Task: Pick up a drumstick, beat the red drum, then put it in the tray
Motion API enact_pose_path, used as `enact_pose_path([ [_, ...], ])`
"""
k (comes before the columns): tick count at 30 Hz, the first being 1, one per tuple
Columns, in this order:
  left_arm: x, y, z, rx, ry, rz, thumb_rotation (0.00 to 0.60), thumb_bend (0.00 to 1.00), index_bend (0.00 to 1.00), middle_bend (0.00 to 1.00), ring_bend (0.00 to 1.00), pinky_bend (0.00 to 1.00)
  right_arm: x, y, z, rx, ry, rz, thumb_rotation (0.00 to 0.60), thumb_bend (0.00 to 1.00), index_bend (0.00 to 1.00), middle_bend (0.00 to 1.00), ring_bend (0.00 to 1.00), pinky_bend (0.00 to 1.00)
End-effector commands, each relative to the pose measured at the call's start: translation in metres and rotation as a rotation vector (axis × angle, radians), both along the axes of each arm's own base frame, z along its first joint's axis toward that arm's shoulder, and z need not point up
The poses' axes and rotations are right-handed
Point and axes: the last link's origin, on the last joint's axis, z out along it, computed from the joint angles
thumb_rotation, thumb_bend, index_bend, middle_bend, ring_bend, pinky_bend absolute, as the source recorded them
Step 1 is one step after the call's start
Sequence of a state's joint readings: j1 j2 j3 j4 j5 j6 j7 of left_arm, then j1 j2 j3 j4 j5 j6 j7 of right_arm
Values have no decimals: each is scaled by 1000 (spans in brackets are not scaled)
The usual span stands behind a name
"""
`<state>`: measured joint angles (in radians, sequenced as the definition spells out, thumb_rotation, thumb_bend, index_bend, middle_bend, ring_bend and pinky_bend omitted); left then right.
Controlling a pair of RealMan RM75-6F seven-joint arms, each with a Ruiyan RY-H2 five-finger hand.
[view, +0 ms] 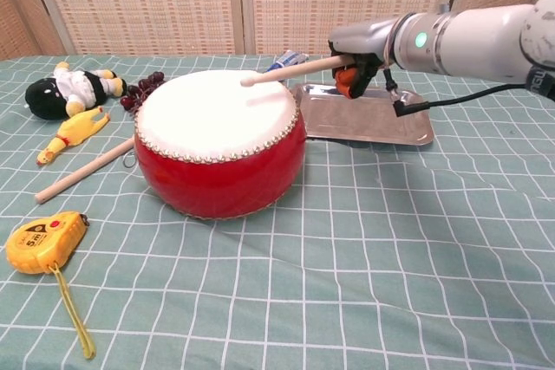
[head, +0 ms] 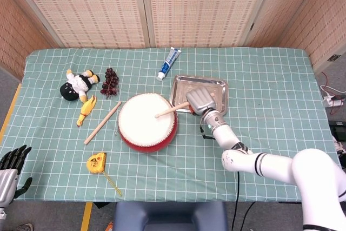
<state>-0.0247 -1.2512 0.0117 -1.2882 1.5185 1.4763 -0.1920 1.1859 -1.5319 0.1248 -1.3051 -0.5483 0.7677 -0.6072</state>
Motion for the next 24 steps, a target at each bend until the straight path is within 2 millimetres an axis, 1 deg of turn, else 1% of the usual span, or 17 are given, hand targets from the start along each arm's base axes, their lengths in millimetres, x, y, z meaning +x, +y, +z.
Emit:
enact_pose_path([
  [1, -1, 0, 0, -1, -1, 4, 600, 317, 35, 12, 0, 18, 0, -1, -8, -17, 97, 32, 600, 708, 1000, 1000, 1000, 1000],
  [3, -2, -1, -1, -2, -3, 7, 600, 316, 35, 12, 0, 18, 1, -2, -9, -36, 142, 50, 600, 709, 1000, 1000, 1000, 1000],
  [5, -3, -2, -1, -2, -5, 9, 600, 316, 35, 13, 0, 17, 6, -2, -8, -51, 123, 54, 600, 709, 1000, 1000, 1000, 1000],
  [7, -4, -2, -1, 0, -5, 10, 600, 316, 35, 12, 0, 18, 13, -1, -5, -65, 39, 38, 600, 709, 1000, 1000, 1000, 1000],
  [8, -4, -2, -1, 1, -5, 11, 600, 316, 35, 13, 0, 18, 17, 0, -2, -70, -38, 18, 600, 709, 1000, 1000, 1000, 1000],
  [11, -5, -3, -1, 3, -6, 13, 600, 317, 34, 12, 0, 17, 23, -1, 6, -84, -174, -10, 600, 712, 1000, 1000, 1000, 1000],
  [17, -6, -4, -1, 3, -7, 19, 600, 317, 35, 12, 0, 17, 21, -2, 8, -85, -160, 1, 600, 716, 1000, 1000, 1000, 1000],
  [19, -6, -5, -1, 4, -8, 19, 600, 317, 35, 12, 0, 18, 18, -1, 4, -74, -107, 15, 600, 717, 1000, 1000, 1000, 1000],
  [24, -6, -5, -2, 3, -9, 20, 600, 316, 35, 12, 0, 18, 1, 0, -17, -93, 218, 90, 600, 719, 1000, 1000, 1000, 1000],
])
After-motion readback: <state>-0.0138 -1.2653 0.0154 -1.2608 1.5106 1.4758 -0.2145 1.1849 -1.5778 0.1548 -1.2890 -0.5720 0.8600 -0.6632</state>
